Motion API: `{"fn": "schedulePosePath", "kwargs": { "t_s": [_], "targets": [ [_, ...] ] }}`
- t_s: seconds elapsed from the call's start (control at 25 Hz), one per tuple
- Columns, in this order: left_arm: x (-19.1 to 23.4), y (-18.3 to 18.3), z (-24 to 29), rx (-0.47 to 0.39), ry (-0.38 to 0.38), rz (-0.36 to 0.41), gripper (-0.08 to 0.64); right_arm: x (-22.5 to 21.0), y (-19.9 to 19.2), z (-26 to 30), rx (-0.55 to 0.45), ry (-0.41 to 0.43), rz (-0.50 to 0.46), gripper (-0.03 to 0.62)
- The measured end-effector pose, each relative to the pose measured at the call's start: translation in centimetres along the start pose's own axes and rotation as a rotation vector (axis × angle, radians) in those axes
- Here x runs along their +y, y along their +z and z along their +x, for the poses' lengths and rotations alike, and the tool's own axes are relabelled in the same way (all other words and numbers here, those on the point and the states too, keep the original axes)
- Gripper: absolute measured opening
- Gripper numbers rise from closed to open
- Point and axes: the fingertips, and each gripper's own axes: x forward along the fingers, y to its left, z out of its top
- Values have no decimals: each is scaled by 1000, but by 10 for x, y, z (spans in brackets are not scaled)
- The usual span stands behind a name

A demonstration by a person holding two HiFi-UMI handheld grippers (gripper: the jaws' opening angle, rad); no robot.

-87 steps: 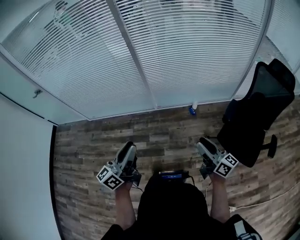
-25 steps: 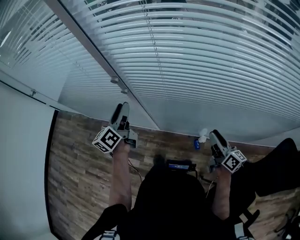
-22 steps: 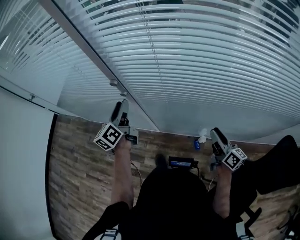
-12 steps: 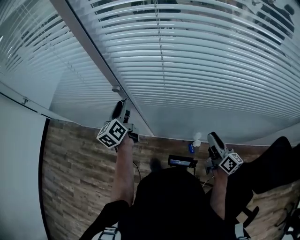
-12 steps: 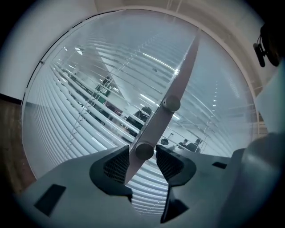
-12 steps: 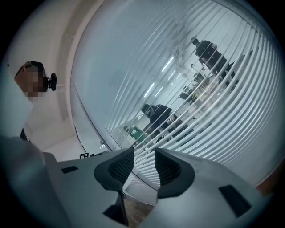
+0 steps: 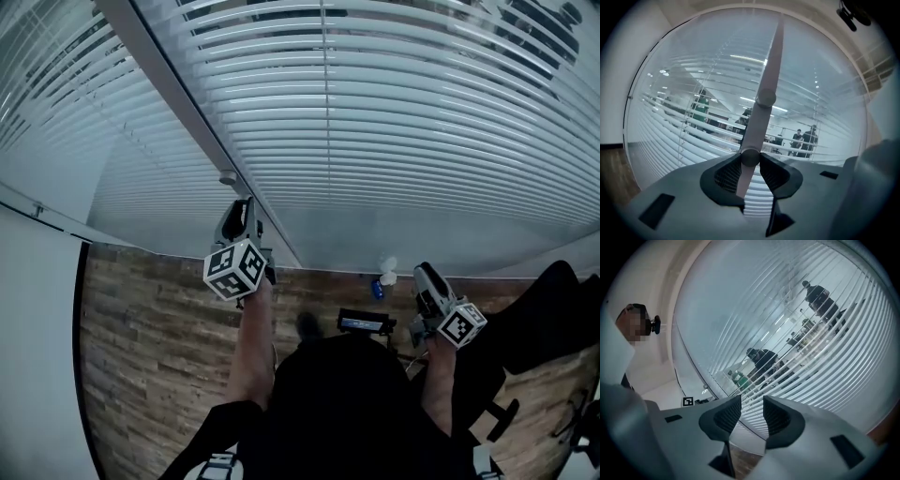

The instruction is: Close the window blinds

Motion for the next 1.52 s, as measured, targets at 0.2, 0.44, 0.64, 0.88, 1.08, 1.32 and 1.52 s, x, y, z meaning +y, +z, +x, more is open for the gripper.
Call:
{"fn": "schedulePosePath", "kwargs": {
  "t_s": [0.2,0.44,0.64,0.88,1.08,1.32,1.52],
  "targets": [
    [-2,-3,2,58,101,338,137,1,-2,1,13,-1,-12,150],
    [-4,-4,2,51,92,369,138,4,-1,3,9,-1,-21,150],
    [0,-4,-2,-23,-19,-91,149,4,-2,4,4,4,-21,150],
    [1,4,-1,-55,-2,-85,140,3,1,1,-4,2,-18,150],
    [-3,1,0,-1,77,208,137,1,-1,-2,0,-4,-12,150],
    [-2,-6,4,60,200,651,138,0,-4,4,5,9,-13,150],
    [-6,2,-2,-1,50,197,162,10,4,8,9,11,-18,150]
  ]
}}
